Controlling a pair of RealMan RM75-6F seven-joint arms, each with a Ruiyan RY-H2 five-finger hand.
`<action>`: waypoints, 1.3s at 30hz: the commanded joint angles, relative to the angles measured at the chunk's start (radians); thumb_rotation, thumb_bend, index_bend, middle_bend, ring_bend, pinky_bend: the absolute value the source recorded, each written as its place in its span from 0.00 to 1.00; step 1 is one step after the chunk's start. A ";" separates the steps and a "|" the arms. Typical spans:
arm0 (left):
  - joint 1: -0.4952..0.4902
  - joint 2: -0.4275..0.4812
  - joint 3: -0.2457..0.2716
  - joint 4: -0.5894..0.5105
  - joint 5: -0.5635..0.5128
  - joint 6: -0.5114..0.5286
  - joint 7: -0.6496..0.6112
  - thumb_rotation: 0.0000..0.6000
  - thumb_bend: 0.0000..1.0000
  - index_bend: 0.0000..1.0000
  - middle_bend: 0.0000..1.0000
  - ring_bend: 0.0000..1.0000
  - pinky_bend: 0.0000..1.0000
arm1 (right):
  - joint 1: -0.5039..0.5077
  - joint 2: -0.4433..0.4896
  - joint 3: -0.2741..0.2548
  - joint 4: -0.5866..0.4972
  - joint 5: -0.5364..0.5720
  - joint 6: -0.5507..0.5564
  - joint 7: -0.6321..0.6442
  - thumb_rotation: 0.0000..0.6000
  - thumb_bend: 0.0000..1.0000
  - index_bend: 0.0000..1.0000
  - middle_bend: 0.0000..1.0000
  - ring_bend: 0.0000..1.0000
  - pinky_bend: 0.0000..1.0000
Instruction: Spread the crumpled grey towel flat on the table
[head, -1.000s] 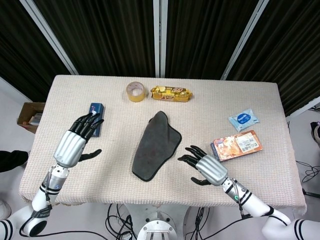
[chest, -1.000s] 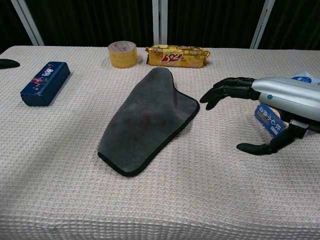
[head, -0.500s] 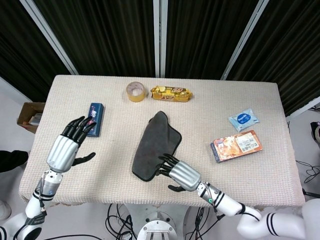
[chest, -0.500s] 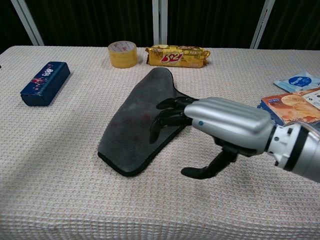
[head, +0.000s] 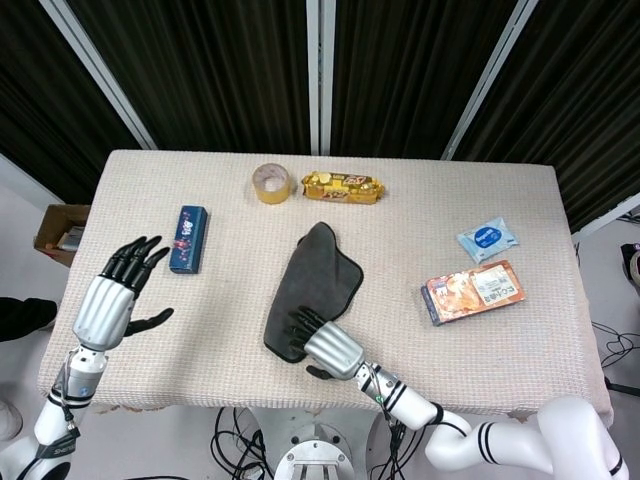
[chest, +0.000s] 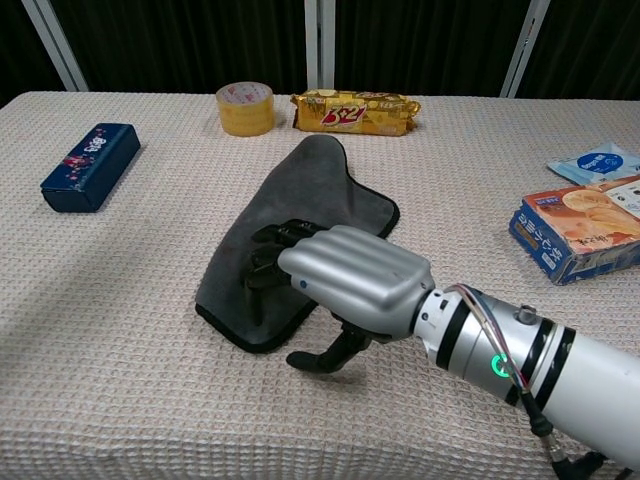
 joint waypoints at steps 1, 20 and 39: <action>0.003 -0.003 0.001 0.007 0.000 0.005 -0.010 1.00 0.00 0.12 0.07 0.08 0.17 | 0.010 -0.026 0.004 0.026 0.010 -0.001 -0.018 1.00 0.20 0.44 0.20 0.00 0.00; 0.006 -0.005 0.002 0.019 0.001 0.011 -0.046 1.00 0.00 0.12 0.07 0.08 0.17 | 0.068 -0.097 0.020 0.104 0.044 -0.032 -0.025 1.00 0.37 0.46 0.21 0.00 0.00; 0.019 -0.007 0.003 0.026 -0.002 0.026 -0.064 1.00 0.00 0.12 0.07 0.08 0.17 | 0.112 -0.189 0.050 0.247 0.072 -0.017 0.018 1.00 0.45 0.65 0.29 0.00 0.00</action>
